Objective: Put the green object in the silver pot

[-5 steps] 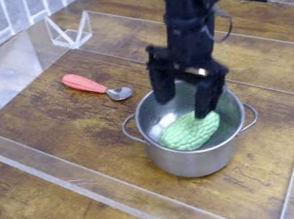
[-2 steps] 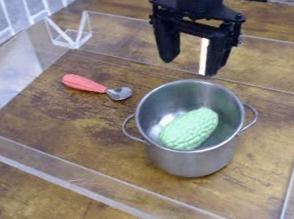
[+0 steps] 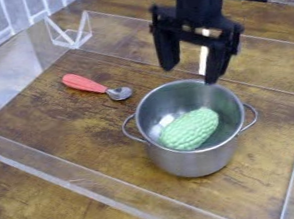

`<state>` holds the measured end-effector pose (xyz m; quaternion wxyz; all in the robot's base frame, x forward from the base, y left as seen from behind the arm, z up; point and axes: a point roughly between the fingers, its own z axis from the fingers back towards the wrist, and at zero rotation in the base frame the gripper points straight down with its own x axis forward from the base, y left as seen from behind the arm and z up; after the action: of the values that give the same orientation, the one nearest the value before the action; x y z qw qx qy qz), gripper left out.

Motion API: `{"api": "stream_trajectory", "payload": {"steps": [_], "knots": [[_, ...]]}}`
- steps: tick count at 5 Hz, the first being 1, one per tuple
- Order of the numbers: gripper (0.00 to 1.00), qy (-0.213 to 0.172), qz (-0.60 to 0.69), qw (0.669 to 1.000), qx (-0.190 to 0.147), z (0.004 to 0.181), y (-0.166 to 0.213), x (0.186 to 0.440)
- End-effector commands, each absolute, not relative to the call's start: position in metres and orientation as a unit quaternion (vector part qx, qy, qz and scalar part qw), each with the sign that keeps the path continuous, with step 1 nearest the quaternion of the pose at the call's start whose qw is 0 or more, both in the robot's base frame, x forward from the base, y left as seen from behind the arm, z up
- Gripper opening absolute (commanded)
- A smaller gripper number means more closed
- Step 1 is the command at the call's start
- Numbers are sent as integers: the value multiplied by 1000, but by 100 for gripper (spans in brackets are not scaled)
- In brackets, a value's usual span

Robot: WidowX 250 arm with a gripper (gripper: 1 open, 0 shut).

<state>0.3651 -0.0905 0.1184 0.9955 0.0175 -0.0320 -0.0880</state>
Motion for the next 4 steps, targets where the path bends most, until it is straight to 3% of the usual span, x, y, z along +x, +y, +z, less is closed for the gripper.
{"api": "stream_trajectory", "payload": {"steps": [1, 4], "knots": [[100, -74, -96, 993, 8, 134, -93, 356], [100, -56, -99, 994, 4, 110, -100, 363]]}}
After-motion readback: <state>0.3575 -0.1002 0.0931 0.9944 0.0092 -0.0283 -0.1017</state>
